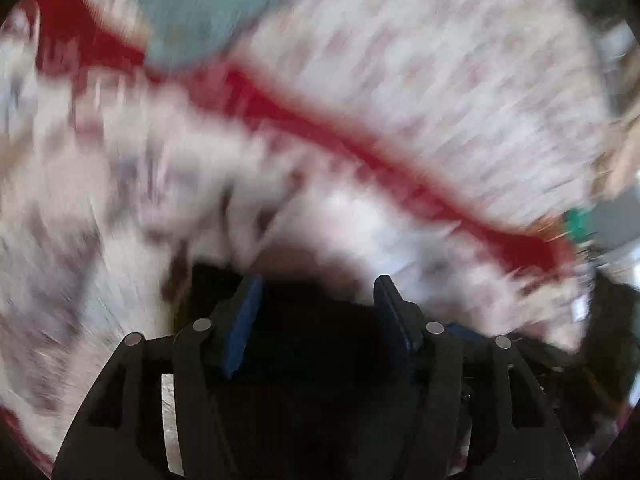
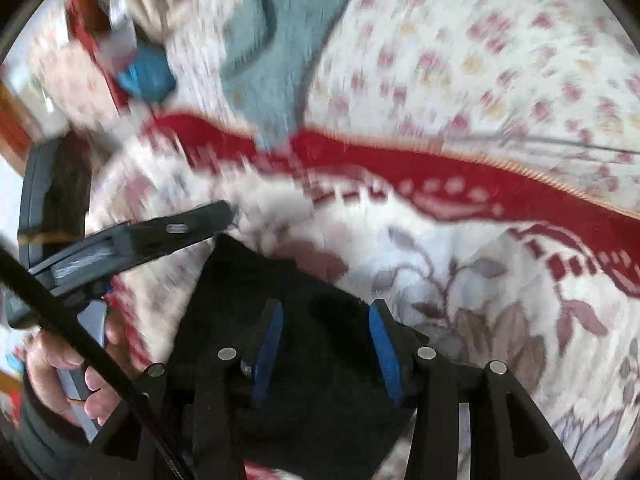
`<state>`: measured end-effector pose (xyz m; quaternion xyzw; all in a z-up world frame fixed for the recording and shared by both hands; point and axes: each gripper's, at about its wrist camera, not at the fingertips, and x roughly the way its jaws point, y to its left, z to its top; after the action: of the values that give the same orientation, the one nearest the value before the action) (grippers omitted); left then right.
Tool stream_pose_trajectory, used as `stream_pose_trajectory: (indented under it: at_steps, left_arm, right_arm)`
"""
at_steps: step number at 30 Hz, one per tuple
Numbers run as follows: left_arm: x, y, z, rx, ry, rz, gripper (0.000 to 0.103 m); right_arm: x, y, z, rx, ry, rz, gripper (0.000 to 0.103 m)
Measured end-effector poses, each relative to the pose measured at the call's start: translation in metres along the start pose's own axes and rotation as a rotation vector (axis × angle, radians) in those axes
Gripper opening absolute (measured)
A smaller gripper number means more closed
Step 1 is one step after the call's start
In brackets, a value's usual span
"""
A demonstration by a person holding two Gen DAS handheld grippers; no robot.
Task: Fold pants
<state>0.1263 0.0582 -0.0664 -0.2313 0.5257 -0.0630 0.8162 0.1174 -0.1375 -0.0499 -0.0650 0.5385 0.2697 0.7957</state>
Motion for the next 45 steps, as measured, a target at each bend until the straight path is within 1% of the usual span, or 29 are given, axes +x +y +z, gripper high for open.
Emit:
stream_pose_trajectory:
  at_steps: [1,2,4,5,7,10,11,14,16,17,19,20,21,22,24,25,27,28,29,30,32,33,34,36,38,40,41,43,45]
  left_arm:
    - [0.000,-0.003,-0.004,0.034,-0.036,0.024,0.051]
    - [-0.003,-0.006,-0.005,0.044,-0.036,0.034,0.052]
    - [0.000,-0.006,-0.003,0.057,-0.028,0.031,0.052]
    - [0.000,-0.002,-0.002,0.046,-0.028,0.016,0.052]
    - [-0.009,0.004,-0.001,0.003,-0.036,-0.037,0.052]
    - [-0.042,0.019,-0.010,-0.098,-0.094,-0.186,0.052]
    - [-0.054,0.021,-0.014,-0.103,-0.110,-0.212,0.052]
    - [-0.089,0.007,-0.038,-0.021,-0.130,-0.237,0.052]
    - [-0.095,-0.002,-0.056,0.024,-0.116,-0.235,0.053]
    - [-0.090,-0.003,-0.065,0.034,-0.102,-0.208,0.053]
    - [-0.066,-0.003,-0.083,0.052,-0.057,-0.171,0.053]
    - [-0.064,-0.006,-0.086,0.063,-0.072,-0.158,0.053]
    - [-0.066,-0.009,-0.083,0.066,-0.075,-0.137,0.053]
    - [-0.067,-0.011,-0.079,0.053,-0.054,-0.129,0.053]
    - [-0.074,-0.009,-0.075,0.032,-0.062,-0.141,0.053]
    - [-0.082,-0.004,-0.074,0.011,-0.082,-0.169,0.053]
    - [-0.104,0.007,-0.072,-0.024,-0.163,-0.211,0.053]
    - [-0.113,0.013,-0.070,-0.035,-0.218,-0.211,0.055]
    - [-0.117,0.020,-0.068,-0.048,-0.257,-0.192,0.066]
    - [-0.112,0.027,-0.064,-0.069,-0.261,-0.169,0.074]
    - [-0.089,0.041,-0.058,-0.131,-0.166,-0.169,0.074]
    - [-0.073,0.050,-0.055,-0.198,-0.070,-0.204,0.074]
    - [-0.065,0.053,-0.054,-0.231,-0.019,-0.236,0.074]
    - [-0.060,0.058,-0.051,-0.255,-0.006,-0.235,0.074]
    - [-0.056,0.060,-0.051,-0.281,0.014,-0.230,0.074]
    - [-0.044,0.061,-0.052,-0.298,0.086,-0.255,0.074]
    - [-0.038,0.059,-0.051,-0.298,0.122,-0.279,0.075]
    - [-0.038,0.056,-0.049,-0.283,0.129,-0.286,0.080]
    - [-0.035,0.056,-0.048,-0.291,0.140,-0.300,0.081]
  right_arm:
    - [0.018,0.002,-0.005,-0.046,0.032,-0.042,0.051]
    - [0.019,0.000,-0.009,-0.051,-0.010,-0.043,0.054]
    - [0.018,-0.013,-0.010,0.036,-0.019,0.026,0.055]
    - [0.017,-0.014,-0.011,0.035,-0.019,0.039,0.055]
    - [0.015,-0.013,-0.009,0.031,-0.012,0.043,0.055]
    - [-0.005,-0.007,-0.009,0.042,-0.032,0.027,0.053]
    - [-0.015,-0.006,-0.010,0.052,-0.064,0.041,0.053]
    - [-0.056,0.008,-0.023,0.032,-0.177,0.123,0.053]
    - [-0.064,0.025,-0.040,-0.032,-0.176,0.138,0.054]
    - [-0.059,0.031,-0.048,-0.058,-0.153,0.134,0.054]
    - [-0.024,0.037,-0.070,-0.117,-0.040,0.057,0.055]
    - [-0.009,0.035,-0.080,-0.130,-0.031,0.028,0.056]
    - [-0.013,0.036,-0.089,-0.143,-0.129,0.032,0.057]
    - [-0.016,0.036,-0.092,-0.138,-0.155,0.040,0.057]
    - [-0.028,0.031,-0.088,-0.085,-0.158,0.100,0.057]
    - [-0.041,0.021,-0.088,-0.029,-0.187,0.172,0.057]
    - [-0.061,-0.003,-0.093,0.095,-0.282,0.271,0.058]
    - [-0.067,-0.022,-0.098,0.186,-0.331,0.319,0.066]
    - [-0.068,-0.043,-0.104,0.290,-0.370,0.357,0.071]
    - [-0.064,-0.057,-0.109,0.368,-0.380,0.376,0.076]
    - [-0.040,-0.083,-0.117,0.511,-0.337,0.436,0.076]
    - [-0.022,-0.090,-0.122,0.569,-0.297,0.499,0.076]
    - [-0.013,-0.094,-0.124,0.595,-0.284,0.528,0.074]
    - [-0.011,-0.094,-0.124,0.609,-0.320,0.546,0.074]
    - [-0.010,-0.092,-0.120,0.609,-0.288,0.545,0.076]
    - [-0.009,-0.086,-0.113,0.587,-0.254,0.545,0.076]
    - [-0.006,-0.081,-0.109,0.566,-0.219,0.560,0.076]
    - [0.002,-0.072,-0.103,0.518,-0.137,0.599,0.077]
    - [0.009,-0.065,-0.099,0.480,-0.083,0.574,0.077]
